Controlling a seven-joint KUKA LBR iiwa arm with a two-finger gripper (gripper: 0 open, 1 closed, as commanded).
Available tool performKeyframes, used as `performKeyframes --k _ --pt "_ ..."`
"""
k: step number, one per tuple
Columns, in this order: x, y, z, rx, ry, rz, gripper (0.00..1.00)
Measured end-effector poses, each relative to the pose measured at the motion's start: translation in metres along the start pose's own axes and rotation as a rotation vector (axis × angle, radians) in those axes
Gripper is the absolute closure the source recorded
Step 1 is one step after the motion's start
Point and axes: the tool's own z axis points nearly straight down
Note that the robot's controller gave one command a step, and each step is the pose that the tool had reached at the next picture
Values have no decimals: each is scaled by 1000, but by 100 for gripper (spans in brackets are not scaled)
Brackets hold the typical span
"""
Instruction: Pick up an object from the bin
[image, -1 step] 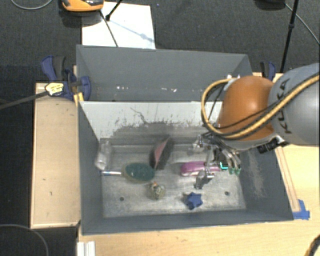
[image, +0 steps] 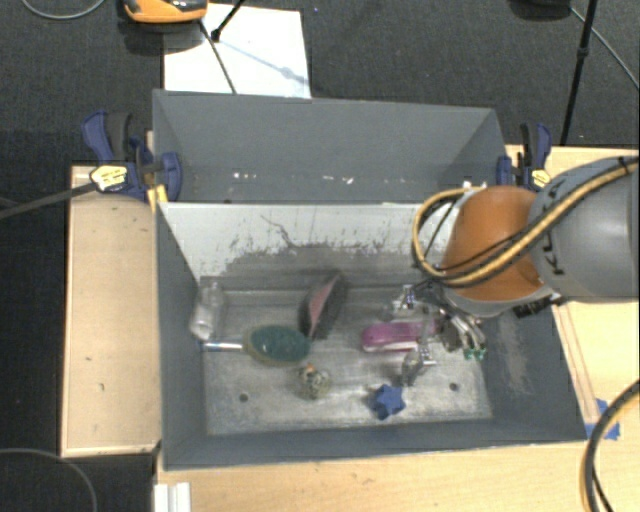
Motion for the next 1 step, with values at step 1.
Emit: performKeyframes --k 1 --pt "-2 1 -5 1 -5 -1 100"
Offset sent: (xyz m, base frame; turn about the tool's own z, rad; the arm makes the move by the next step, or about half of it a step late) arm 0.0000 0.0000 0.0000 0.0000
